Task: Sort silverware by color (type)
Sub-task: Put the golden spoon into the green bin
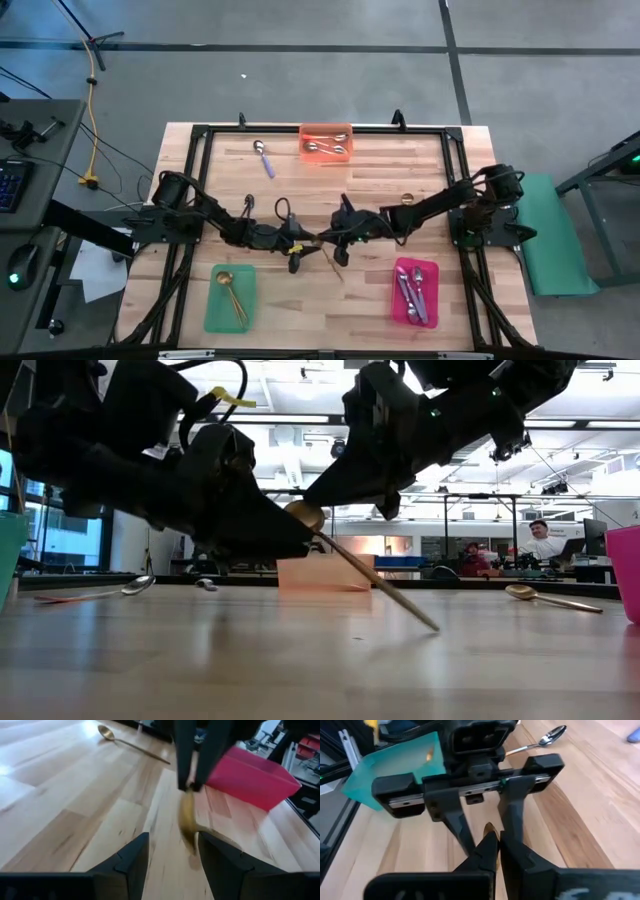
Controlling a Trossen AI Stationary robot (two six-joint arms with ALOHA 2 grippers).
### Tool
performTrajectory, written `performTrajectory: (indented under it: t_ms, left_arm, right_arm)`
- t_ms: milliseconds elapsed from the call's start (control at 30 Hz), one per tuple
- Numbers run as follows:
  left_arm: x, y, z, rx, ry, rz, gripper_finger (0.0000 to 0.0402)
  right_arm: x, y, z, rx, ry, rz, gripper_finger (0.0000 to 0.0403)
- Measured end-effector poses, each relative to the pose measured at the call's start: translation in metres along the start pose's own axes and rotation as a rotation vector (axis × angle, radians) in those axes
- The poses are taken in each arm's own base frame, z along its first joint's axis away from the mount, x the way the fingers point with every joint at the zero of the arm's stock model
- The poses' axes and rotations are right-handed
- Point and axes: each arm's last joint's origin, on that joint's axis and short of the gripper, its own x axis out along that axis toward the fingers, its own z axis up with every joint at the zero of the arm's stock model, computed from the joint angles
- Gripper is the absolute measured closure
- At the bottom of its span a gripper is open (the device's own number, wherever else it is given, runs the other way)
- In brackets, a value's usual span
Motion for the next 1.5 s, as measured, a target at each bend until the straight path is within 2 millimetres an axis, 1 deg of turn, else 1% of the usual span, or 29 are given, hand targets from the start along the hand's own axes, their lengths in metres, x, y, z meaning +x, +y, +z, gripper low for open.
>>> performTrajectory:
  t_ms: [267, 400, 467, 533, 733, 933, 1067, 1167, 1267, 1400, 1500]
  left_arm:
    - [0.001, 0.002, 0.008, -0.004, -0.065, -0.004, 0.0241]
    - [0.001, 0.0, 0.01, 0.022, -0.078, -0.049, 0.0251]
    - [0.001, 0.0, 0.01, 0.024, -0.07, -0.065, 0.0266]
    - [0.001, 0.0, 0.01, 0.029, -0.069, -0.069, 0.0289]
    - [0.001, 0.0, 0.01, 0.072, -0.069, -0.077, 0.0385]
    - [0.001, 0.0, 0.011, 0.075, -0.057, -0.113, 0.0394]
    - [-0.006, 0.0, 0.015, 0.082, -0.044, -0.117, 0.0396]
    - [-0.015, -0.002, 0.023, 0.089, -0.003, -0.149, 0.0396]
    - [-0.027, -0.006, 0.036, 0.097, 0.078, -0.175, 0.0396]
    - [-0.047, -0.012, 0.06, 0.052, 0.16, -0.22, 0.0396]
    - [-0.066, -0.015, 0.081, -0.014, 0.232, -0.258, 0.0396]
  right_arm:
    - [-0.001, 0.007, -0.002, -0.028, -0.001, 0.004, 0.0403]
    - [-0.001, 0.008, -0.003, -0.034, -0.001, 0.006, 0.0403]
    - [-0.001, 0.008, -0.003, -0.034, -0.001, 0.006, 0.0403]
    - [-0.001, 0.008, -0.002, -0.035, -0.005, 0.007, 0.0403]
    - [-0.001, 0.008, -0.002, -0.036, -0.009, 0.013, 0.0403]
    - [-0.002, 0.009, -0.001, -0.036, -0.012, 0.009, 0.04]
    - [-0.005, 0.009, 0.002, -0.047, -0.027, -0.003, 0.0373]
    - [-0.014, 0.011, 0.012, -0.069, -0.054, -0.01, 0.0348]
    - [-0.028, 0.012, 0.023, -0.088, -0.085, -0.041, 0.0336]
    - [-0.048, 0.013, 0.037, -0.124, -0.123, -0.086, 0.034]
    - [-0.058, 0.014, 0.044, -0.142, -0.142, -0.095, 0.0351]
